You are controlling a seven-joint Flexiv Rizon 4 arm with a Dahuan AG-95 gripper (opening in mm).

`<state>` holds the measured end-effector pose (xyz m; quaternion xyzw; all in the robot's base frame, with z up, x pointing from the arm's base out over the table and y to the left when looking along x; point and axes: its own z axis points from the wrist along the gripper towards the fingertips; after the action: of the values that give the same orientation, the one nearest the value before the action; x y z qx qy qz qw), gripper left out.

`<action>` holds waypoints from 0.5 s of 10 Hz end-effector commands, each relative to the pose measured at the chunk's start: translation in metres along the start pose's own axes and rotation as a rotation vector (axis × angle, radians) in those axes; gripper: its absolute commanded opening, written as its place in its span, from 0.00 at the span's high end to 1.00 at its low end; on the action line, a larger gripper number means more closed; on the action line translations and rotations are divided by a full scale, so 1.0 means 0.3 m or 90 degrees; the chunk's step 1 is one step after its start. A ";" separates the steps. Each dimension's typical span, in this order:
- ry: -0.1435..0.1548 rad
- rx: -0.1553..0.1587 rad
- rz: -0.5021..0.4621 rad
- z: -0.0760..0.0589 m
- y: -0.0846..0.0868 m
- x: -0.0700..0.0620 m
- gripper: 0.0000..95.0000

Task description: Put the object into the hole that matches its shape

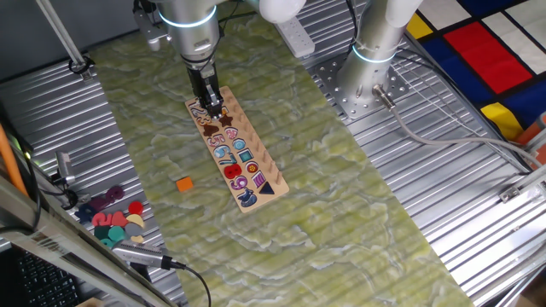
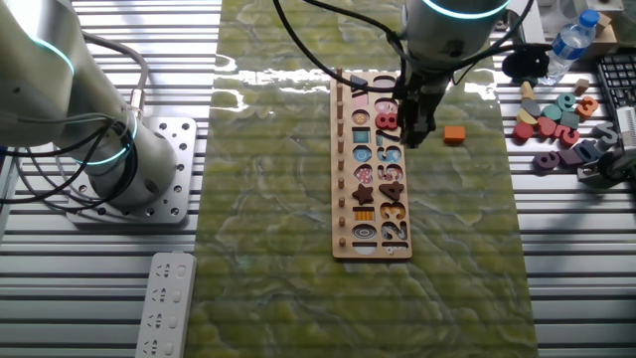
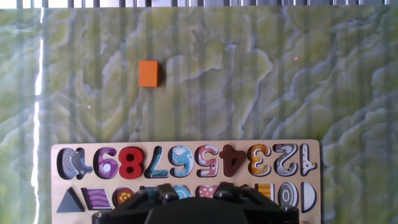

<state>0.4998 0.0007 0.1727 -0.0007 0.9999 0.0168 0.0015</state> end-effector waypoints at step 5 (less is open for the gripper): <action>-0.001 0.000 0.001 -0.001 0.001 0.000 1.00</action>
<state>0.5000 0.0012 0.1734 0.0006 0.9999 0.0167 0.0017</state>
